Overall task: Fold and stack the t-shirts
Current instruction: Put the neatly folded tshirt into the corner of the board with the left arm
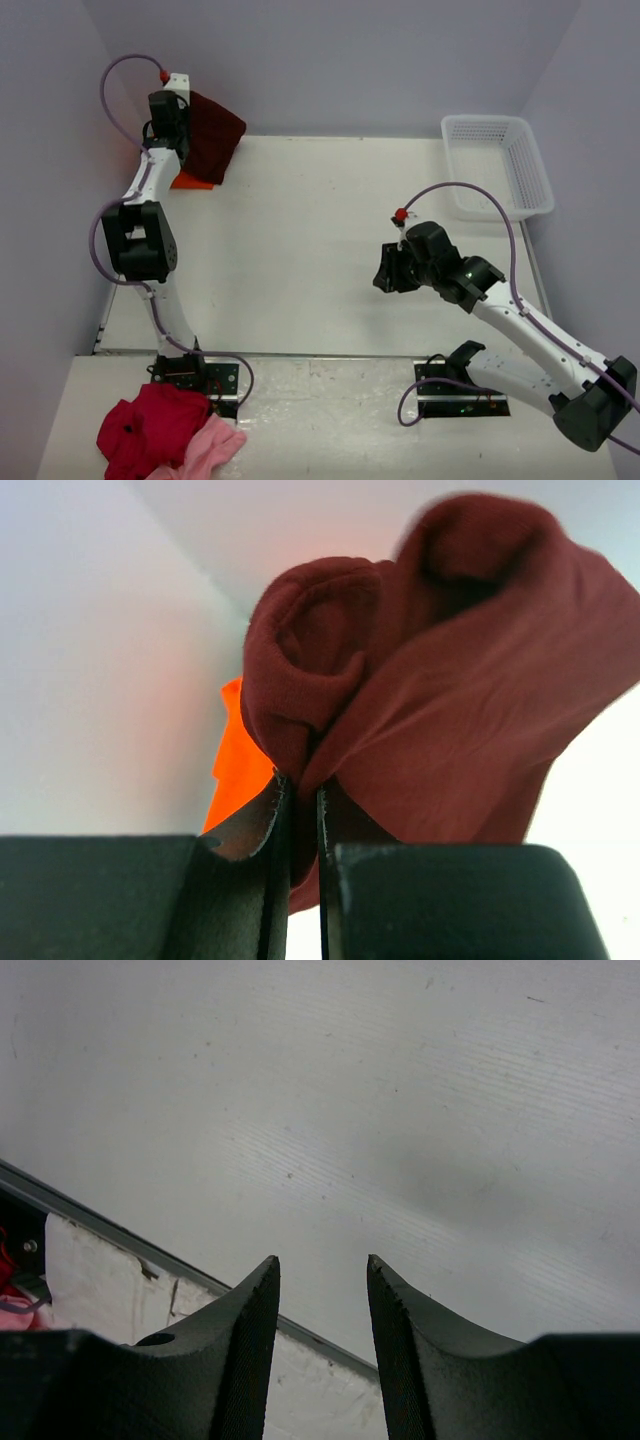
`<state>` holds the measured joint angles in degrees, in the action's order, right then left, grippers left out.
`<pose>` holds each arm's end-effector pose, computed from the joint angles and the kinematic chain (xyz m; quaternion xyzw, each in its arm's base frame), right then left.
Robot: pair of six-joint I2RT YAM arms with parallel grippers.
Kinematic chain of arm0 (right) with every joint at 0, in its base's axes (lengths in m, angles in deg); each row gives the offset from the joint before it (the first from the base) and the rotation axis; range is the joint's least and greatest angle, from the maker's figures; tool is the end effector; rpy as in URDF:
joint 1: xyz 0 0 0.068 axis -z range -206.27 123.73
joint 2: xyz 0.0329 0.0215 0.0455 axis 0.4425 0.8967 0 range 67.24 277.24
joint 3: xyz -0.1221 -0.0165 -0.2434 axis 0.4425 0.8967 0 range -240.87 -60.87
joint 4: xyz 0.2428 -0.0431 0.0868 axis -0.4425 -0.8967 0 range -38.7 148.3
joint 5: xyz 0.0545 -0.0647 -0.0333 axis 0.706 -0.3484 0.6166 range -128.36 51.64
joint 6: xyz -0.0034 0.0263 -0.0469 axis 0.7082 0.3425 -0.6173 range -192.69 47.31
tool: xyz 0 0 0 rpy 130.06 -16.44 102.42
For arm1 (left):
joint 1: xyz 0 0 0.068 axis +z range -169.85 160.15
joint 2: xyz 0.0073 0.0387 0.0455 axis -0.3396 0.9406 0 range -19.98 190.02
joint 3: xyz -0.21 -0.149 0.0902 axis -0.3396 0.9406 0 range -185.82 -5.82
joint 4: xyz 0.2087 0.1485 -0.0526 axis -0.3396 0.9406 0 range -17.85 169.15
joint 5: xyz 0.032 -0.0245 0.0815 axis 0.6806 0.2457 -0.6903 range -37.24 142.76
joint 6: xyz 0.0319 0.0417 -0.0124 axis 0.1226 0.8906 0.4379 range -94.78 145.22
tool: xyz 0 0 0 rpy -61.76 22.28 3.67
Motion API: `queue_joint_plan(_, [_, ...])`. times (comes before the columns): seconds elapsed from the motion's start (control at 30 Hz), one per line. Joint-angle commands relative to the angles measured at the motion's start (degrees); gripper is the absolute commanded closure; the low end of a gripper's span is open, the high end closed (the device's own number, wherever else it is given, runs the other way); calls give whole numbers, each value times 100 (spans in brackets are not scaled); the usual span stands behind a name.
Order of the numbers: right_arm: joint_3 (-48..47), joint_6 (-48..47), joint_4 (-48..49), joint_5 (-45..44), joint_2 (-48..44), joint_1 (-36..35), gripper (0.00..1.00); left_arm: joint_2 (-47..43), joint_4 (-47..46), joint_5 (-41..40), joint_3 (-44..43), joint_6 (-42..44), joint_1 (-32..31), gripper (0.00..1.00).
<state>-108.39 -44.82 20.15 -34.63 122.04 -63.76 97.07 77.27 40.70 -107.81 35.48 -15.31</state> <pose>0.1536 0.1207 0.2797 -0.0898 0.9205 0.2300 0.3028 0.4923 0.0466 0.3054 -0.0193 0.8175 0.1587 0.5533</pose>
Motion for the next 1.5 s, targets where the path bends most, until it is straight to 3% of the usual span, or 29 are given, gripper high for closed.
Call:
queue_joint_plan(0.0, [-116,7,-34,-74,21,-21,58,176,-295,-97,-258,-375,249,100])
queue_joint_plan(0.27, [-283,69,-298,-118,-31,-30,58,1037,366,-429,-1312,-718,670,100])
queue_joint_plan(0.3, [-318,77,-324,-74,-23,-47,58,1274,427,-595,-1419,-849,741,85])
queue_joint_plan(0.37, [-292,104,-333,-65,-66,-74,58,1521,481,-841,-1630,-973,891,34])
queue_joint_plan(0.43, [-257,113,-351,-4,-67,-74,58,1557,149,-746,-1526,-1359,1022,16])
queue_joint_plan(0.53, [-266,165,-456,-65,-101,-179,58,1566,-28,-763,-1437,-1720,1242,10])
queue_joint_plan(0.73, [-424,174,-439,-30,21,-249,58,30,-1995,-686,416,-1712,962,1])
queue_joint_plan(0.83, [-336,200,-211,57,13,-285,58,-507,-2261,-817,708,-1589,524,2])
queue_joint_plan(1.0, [-327,270,-131,32,21,-399,58,-544,-1500,-895,6,-1299,-171,6])
queue_joint_plan(1.03, [-319,306,-131,-38,-31,-434,58,-561,-1384,-817,-161,-1351,-372,16])
queue_joint_plan(1.13, [-257,349,-96,-178,-93,-434,58,-657,-839,-510,-269,-1640,-698,19])
queue_joint_plan(1.23, [-318,420,-201,-591,38,-443,61,-1035,-750,-167,248,-2036,-1032,29])
queue_joint_plan(1.27, [-397,481,-228,-714,91,-452,72,-1175,-645,-148,320,-2124,-1138,42])
queue_joint_plan(1.33, [-424,499,-175,-864,162,-452,88,-1281,-14,-193,408,-2308,-1446,78])
queue_joint_plan(1.37, [-441,578,-166,-961,162,-452,100,-1403,162,-114,461,-2562,-1534,88])
queue_joint_plan(1.4, [-433,604,-123,-1057,145,-460,100,-1500,390,9,670,-2686,-1691,100])
queue_joint_plan(1.47, [-319,648,0,-1163,66,-460,100,-1833,507,98,978,-2975,-1894,100])
